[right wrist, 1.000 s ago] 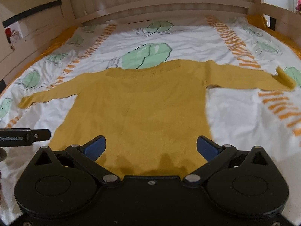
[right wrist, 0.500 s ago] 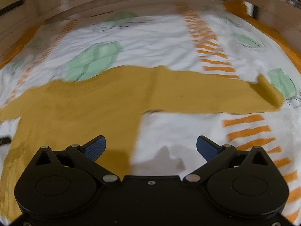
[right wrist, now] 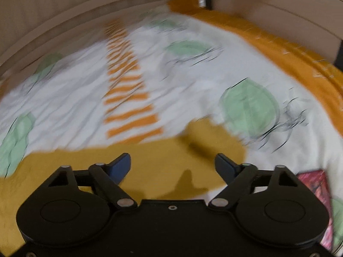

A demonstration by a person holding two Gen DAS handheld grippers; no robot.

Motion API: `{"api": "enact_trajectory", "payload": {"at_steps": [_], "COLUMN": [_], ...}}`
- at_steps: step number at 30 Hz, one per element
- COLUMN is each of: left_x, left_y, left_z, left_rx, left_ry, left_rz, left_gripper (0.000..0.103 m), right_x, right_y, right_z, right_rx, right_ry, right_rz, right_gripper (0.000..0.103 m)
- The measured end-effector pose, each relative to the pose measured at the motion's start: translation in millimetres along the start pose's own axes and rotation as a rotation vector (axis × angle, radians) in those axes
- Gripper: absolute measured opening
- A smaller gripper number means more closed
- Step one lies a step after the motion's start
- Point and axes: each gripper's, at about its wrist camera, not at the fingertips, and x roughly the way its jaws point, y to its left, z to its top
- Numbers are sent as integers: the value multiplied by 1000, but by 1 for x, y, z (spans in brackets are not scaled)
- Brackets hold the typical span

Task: Fold small clothes
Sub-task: 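Move the right tool to a sleeve cuff and close on it, then carry the held sleeve across the sweater body and open the right tool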

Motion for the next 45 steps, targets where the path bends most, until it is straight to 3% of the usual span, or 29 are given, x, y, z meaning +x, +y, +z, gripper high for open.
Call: {"api": "enact_trajectory", "payload": {"at_steps": [4, 9, 13, 15, 17, 19, 24, 34, 39, 45], "left_x": [1, 3, 6, 7, 7, 7, 8, -4, -26, -45], "left_y": [-3, -1, 1, 1, 1, 2, 5, 20, 32, 49], "left_z": [-5, -3, -2, -3, -3, -3, -3, 6, 14, 26], "left_rx": [30, 30, 32, 30, 31, 29, 29, -40, -82, -148], "left_ry": [-25, -30, -47, -57, -62, -62, -57, -24, -78, -134], "left_rz": [10, -20, -35, -39, -42, -47, -65, -162, -200, -233], "left_gripper": [78, 80, 82, 84, 84, 84, 84, 79, 76, 76], "right_x": [16, 43, 54, 58, 59, 56, 31, -36, -53, -54], "right_y": [-31, -54, -66, -68, -66, -58, -17, 127, 215, 308], "right_z": [20, 21, 12, 8, 6, 6, 14, 24, 1, -49], "right_rx": [56, 117, 203, 247, 272, 266, 178, -9, -99, -211], "right_ry": [3, 39, 68, 81, 77, 75, 15, -31, -18, 18], "right_rz": [-45, -105, -90, -45, -26, -14, 40, 319, 453, 582], "right_gripper": [70, 70, 70, 61, 20, 18, 15, 15, 15, 15]}}
